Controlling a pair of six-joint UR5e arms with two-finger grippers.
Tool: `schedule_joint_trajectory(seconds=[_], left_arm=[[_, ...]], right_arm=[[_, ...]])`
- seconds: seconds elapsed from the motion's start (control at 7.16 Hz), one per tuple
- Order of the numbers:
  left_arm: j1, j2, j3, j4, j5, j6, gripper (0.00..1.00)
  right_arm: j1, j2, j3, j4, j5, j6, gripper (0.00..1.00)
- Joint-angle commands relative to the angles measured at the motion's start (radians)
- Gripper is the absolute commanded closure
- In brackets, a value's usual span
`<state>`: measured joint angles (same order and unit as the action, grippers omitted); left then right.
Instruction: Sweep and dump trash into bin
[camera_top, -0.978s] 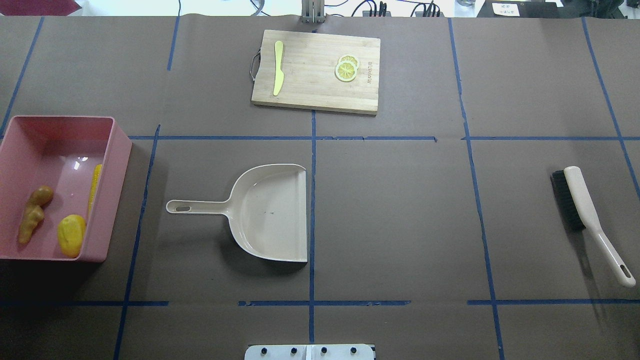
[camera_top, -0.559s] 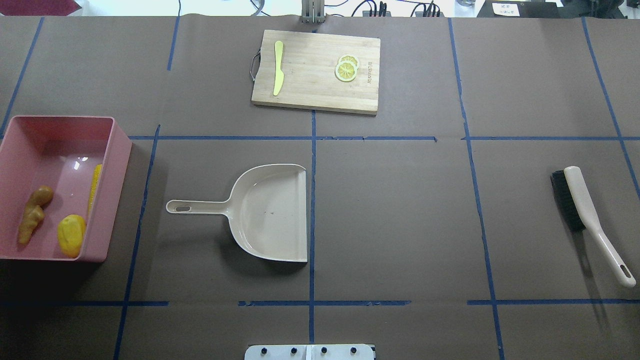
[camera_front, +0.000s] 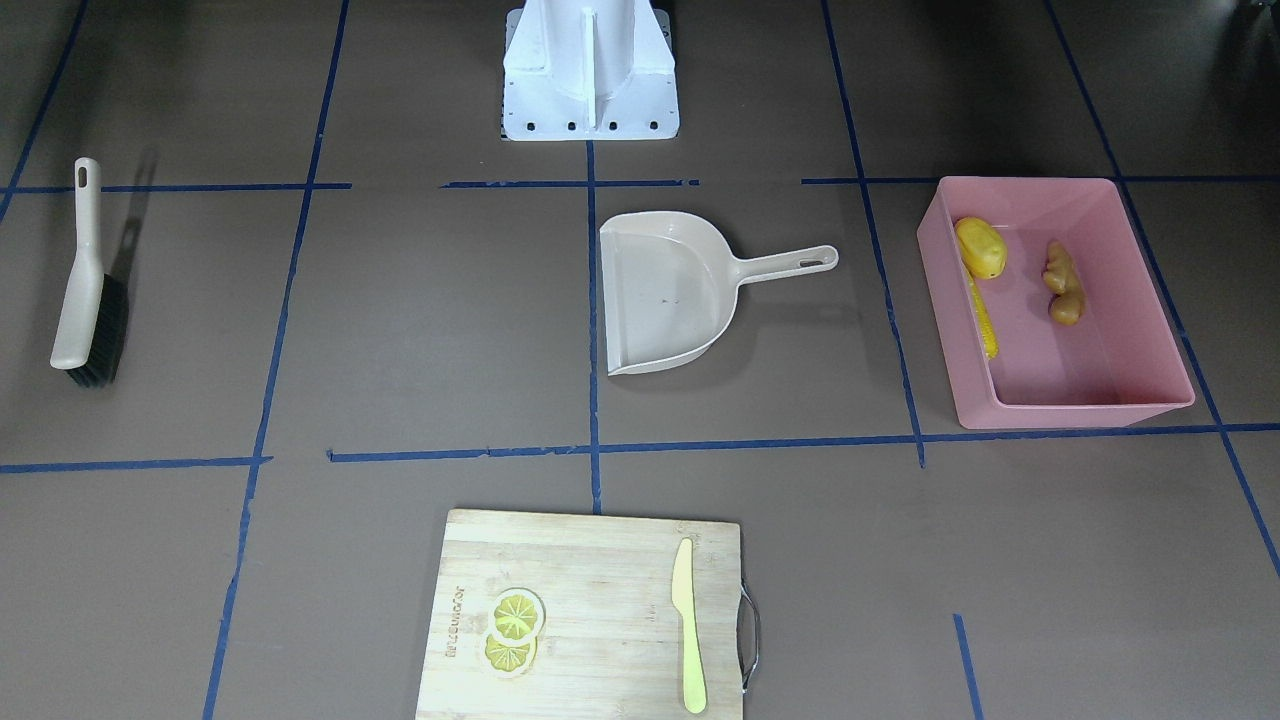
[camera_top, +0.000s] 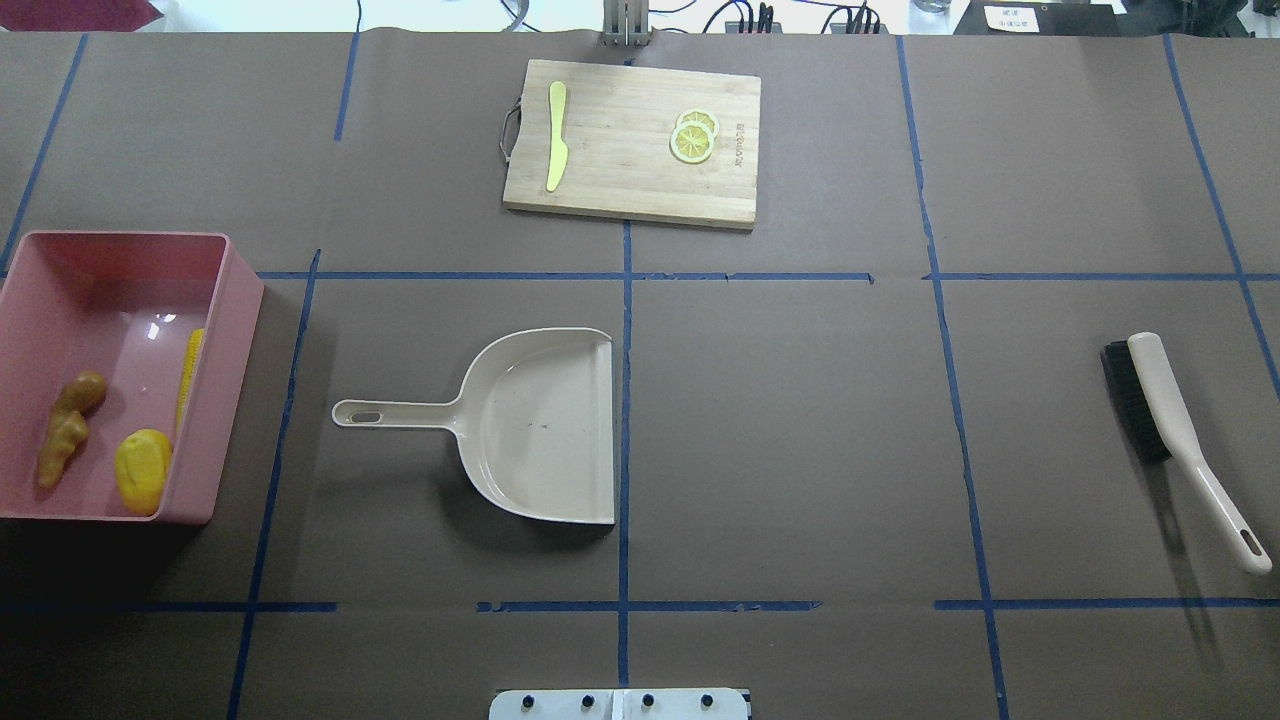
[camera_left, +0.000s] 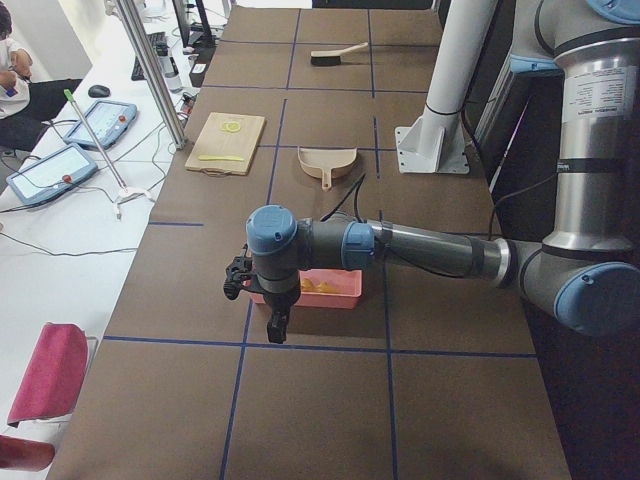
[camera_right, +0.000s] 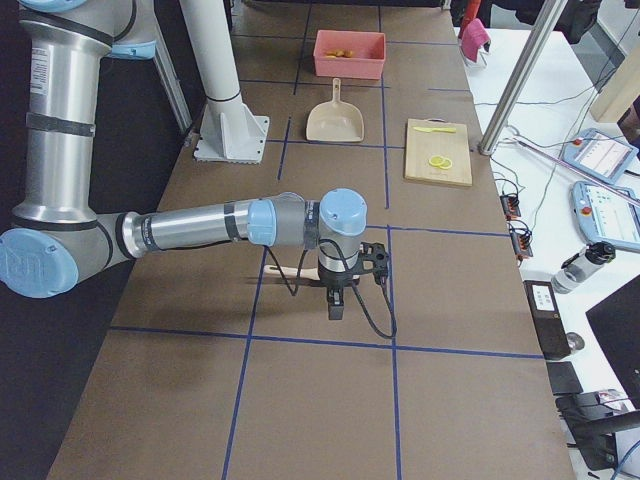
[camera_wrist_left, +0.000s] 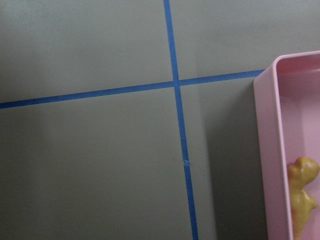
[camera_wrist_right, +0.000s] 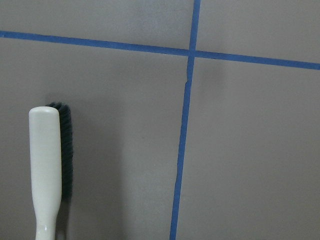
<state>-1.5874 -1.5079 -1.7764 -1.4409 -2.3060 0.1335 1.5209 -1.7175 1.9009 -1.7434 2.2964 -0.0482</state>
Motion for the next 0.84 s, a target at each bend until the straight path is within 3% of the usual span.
schedule_joint_trajectory(seconds=[0.0,0.7], left_arm=[[0.001,0.018,-0.002,-0.019,-0.001,0.000,0.00],[0.001,0.021,-0.067,-0.007,-0.004,0.000,0.00]], right_arm=[[0.001,0.013,-0.014,0.002,0.001,-0.001,0.00],[-0.002,0.021,-0.055,0.015,0.001,0.001,0.00]])
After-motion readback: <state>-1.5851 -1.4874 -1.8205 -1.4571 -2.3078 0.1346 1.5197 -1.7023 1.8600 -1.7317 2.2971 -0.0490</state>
